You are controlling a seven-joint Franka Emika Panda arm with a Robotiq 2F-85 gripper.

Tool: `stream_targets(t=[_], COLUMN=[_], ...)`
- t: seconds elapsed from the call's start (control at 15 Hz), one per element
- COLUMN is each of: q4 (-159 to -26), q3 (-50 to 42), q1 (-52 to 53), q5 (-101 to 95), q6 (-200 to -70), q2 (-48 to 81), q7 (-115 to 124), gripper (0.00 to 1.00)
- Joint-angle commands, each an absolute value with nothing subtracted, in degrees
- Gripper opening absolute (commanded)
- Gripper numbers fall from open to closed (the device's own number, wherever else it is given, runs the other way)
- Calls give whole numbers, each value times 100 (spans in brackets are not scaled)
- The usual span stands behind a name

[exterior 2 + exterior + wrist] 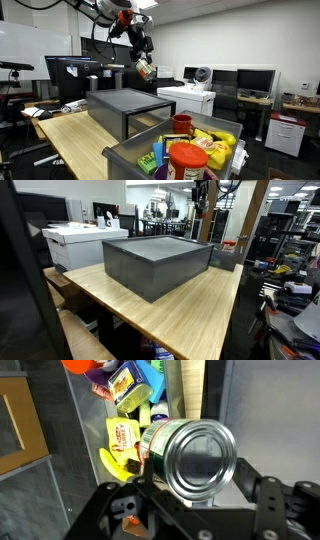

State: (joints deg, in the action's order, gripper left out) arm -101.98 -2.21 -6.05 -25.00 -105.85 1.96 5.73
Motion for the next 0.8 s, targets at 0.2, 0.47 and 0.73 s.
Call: stream_targets(t=[0.2,0.47,0.73], q4=[-9708,-9466,-9170], q3=[-268,-277,-294], q1=[-429,-392,-423], q5=[-2470,-2458,-2352], q6=[-10617,-10596,-10596], q2=[708,1037,1341], q7=[-213,-418,-756], gripper=[54,54,54])
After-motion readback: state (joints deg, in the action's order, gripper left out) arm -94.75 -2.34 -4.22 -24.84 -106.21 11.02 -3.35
